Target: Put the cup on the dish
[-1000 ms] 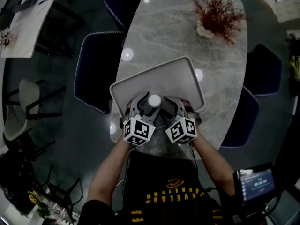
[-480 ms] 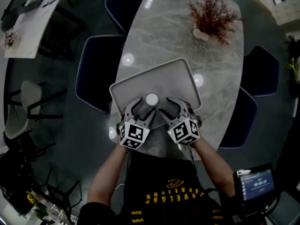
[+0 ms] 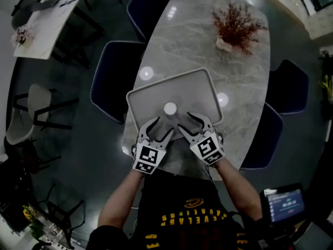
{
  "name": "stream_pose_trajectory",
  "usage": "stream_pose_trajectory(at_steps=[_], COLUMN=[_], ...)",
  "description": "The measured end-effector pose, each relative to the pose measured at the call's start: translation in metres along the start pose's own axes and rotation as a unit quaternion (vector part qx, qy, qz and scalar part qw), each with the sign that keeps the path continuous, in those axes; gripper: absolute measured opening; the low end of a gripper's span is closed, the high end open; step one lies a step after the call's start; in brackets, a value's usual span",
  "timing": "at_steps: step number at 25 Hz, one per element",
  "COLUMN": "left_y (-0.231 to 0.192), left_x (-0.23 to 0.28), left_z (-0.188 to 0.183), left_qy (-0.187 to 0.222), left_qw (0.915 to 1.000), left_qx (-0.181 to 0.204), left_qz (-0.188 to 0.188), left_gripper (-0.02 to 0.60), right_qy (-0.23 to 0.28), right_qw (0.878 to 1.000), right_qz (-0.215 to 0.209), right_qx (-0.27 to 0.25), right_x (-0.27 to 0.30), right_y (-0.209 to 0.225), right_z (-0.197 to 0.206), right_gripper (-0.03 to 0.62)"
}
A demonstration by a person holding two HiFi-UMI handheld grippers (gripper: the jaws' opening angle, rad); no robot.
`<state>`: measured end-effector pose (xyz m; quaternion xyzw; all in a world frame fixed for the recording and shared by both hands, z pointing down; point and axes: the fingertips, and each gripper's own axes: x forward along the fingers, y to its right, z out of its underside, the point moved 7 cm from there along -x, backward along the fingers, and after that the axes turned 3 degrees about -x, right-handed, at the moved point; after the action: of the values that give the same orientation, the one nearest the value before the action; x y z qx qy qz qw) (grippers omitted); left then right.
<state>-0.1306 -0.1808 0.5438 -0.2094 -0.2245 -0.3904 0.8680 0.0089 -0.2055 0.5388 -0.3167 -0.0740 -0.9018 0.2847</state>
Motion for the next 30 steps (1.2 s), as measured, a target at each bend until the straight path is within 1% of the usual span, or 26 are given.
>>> stream_pose_trajectory(at_steps=[2, 3, 4, 5, 6, 8, 11, 13, 15, 17, 20, 22, 30], left_y=[0.006, 0.008, 0.011, 0.012, 0.013, 0.013, 0.013, 0.015, 0.016, 0.016, 0.021, 0.026, 0.035], left_x=[-0.005, -0.008, -0.011, -0.015, -0.018, -0.024, -0.032, -0.036, -0.040, -0.043, -0.052, -0.058, -0.064], left_z=[0.001, 0.001, 0.000, 0.000, -0.002, -0.006, -0.017, -0.023, -0.027, -0.029, -0.034, -0.041, -0.064], left_qy=[0.001, 0.001, 0.003, 0.006, 0.010, 0.021, 0.040, 0.047, 0.044, 0.044, 0.056, 0.061, 0.077], left_qw=[0.9999, 0.9998, 0.9997, 0.9996, 0.9993, 0.9983, 0.9968, 0.9963, 0.9963, 0.9956, 0.9936, 0.9935, 0.9927], left_qx=[-0.007, -0.011, -0.015, -0.022, -0.031, -0.051, -0.067, -0.070, -0.073, -0.083, -0.098, -0.096, -0.092], left_qz=[0.010, 0.014, 0.016, 0.018, 0.019, 0.017, 0.014, 0.013, 0.004, -0.003, 0.005, 0.008, 0.008], left_gripper=[0.262, 0.262, 0.258, 0.222, 0.209, 0.208, 0.171, 0.144, 0.126, 0.117, 0.068, 0.045, 0.043], right_qy=[0.006, 0.010, 0.013, 0.016, 0.018, 0.022, 0.034, 0.046, 0.063, 0.080, 0.097, 0.109, 0.161], right_qw=[1.000, 1.000, 1.000, 1.000, 1.000, 0.999, 0.999, 0.997, 0.993, 0.990, 0.988, 0.987, 0.979], right_qz=[-0.003, -0.003, -0.003, -0.002, -0.002, 0.001, 0.001, -0.009, -0.025, -0.031, -0.024, -0.019, 0.006], right_qx=[0.010, 0.013, 0.016, 0.019, 0.021, 0.024, 0.042, 0.065, 0.092, 0.112, 0.118, 0.118, 0.123], right_x=[-0.005, -0.007, -0.011, -0.014, -0.017, -0.022, -0.032, -0.039, -0.045, -0.051, -0.063, -0.071, -0.091], right_y=[-0.002, -0.003, -0.004, -0.005, -0.006, -0.006, -0.003, -0.003, -0.004, -0.005, -0.006, -0.009, -0.009], right_z=[-0.002, -0.004, -0.005, -0.007, -0.008, -0.009, -0.011, -0.014, -0.017, -0.022, -0.032, -0.039, -0.051], right_gripper=[0.225, 0.168, 0.132, 0.129, 0.127, 0.118, 0.067, 0.006, 0.006, 0.006, 0.006, 0.006, 0.006])
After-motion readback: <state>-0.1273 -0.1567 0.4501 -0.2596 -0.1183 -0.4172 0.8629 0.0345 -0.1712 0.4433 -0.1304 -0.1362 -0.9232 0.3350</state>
